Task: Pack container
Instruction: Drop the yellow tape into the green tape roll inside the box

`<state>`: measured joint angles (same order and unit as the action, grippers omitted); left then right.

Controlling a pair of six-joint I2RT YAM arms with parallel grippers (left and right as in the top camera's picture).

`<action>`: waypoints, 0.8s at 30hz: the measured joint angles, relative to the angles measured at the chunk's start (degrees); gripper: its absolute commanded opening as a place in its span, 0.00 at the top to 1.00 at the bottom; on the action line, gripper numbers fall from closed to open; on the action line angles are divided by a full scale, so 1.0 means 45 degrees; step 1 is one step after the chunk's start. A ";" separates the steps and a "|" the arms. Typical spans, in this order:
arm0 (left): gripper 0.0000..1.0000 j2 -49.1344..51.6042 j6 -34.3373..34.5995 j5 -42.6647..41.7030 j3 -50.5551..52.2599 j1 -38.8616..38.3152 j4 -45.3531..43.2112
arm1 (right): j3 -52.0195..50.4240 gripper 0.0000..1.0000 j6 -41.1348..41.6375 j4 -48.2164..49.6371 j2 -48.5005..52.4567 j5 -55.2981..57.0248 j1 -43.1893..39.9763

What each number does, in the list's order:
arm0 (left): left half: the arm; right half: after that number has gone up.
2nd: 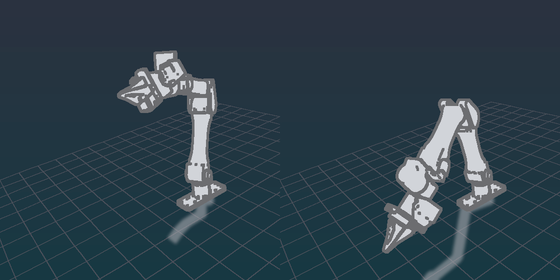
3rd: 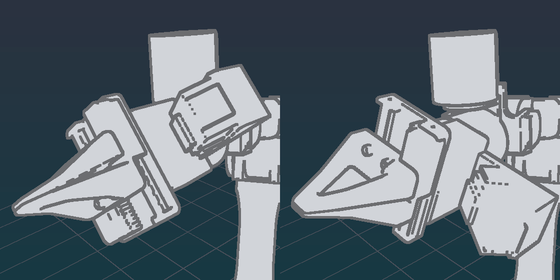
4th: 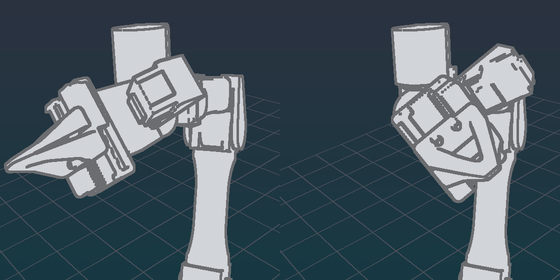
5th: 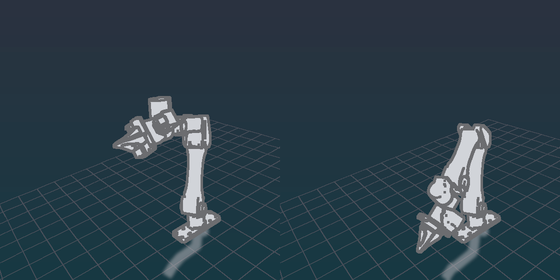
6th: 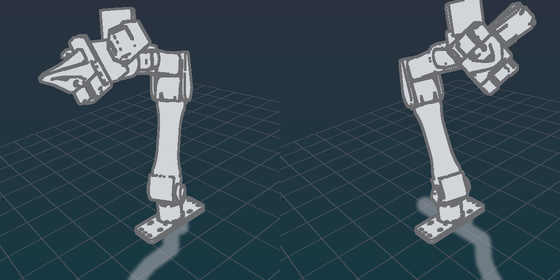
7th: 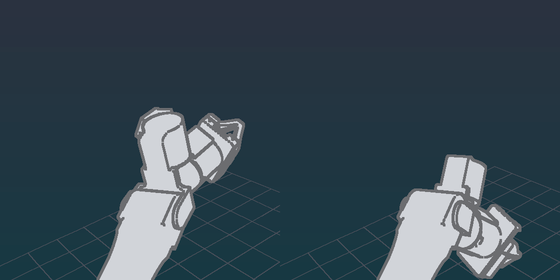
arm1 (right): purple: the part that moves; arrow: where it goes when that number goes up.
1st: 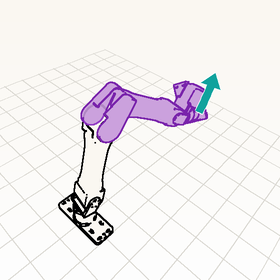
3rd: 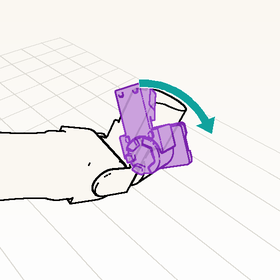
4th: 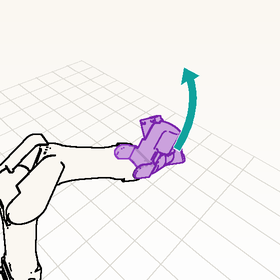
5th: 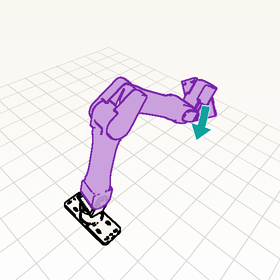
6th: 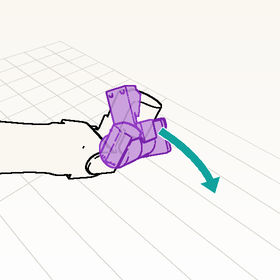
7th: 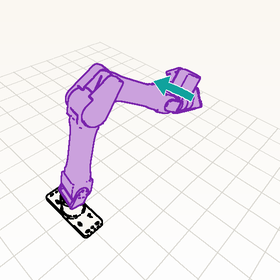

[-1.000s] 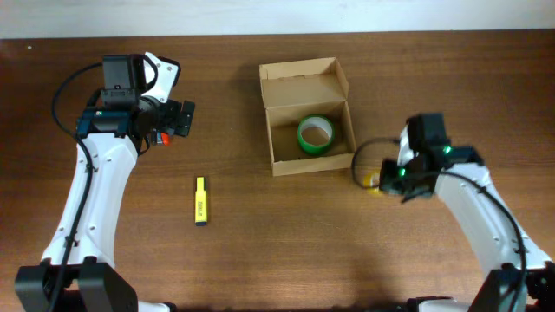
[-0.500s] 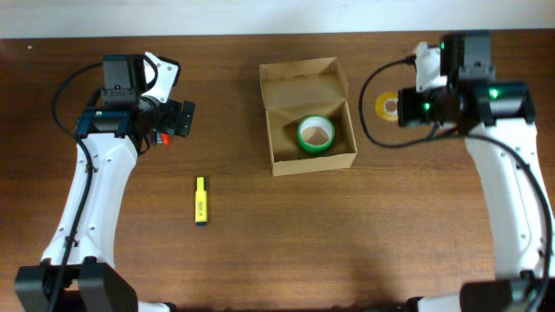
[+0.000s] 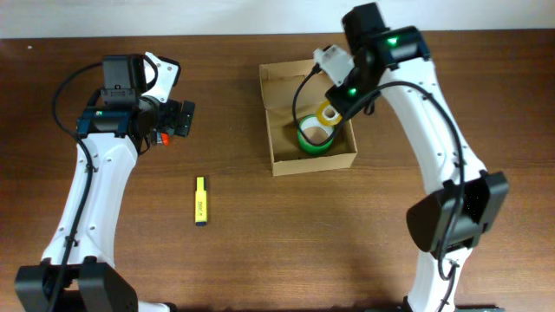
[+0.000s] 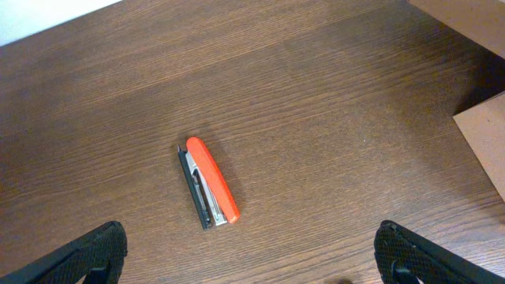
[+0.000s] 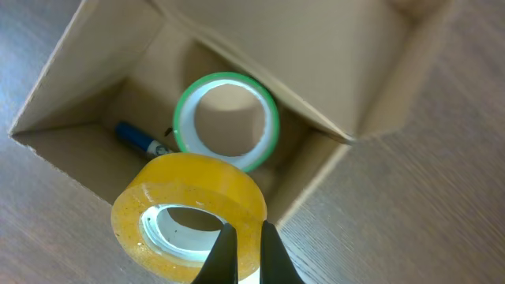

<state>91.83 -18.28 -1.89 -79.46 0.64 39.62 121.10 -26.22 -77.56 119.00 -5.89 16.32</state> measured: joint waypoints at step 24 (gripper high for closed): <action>0.01 0.0000 0.0000 0.0000 0.0000 0.0000 0.0000 | 0.0019 0.96 -0.0656 0.1336 0.3181 0.0209 0.0529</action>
<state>91.83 -18.28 -1.89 -79.46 0.64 39.62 121.19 -29.17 -71.55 133.32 -4.95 18.70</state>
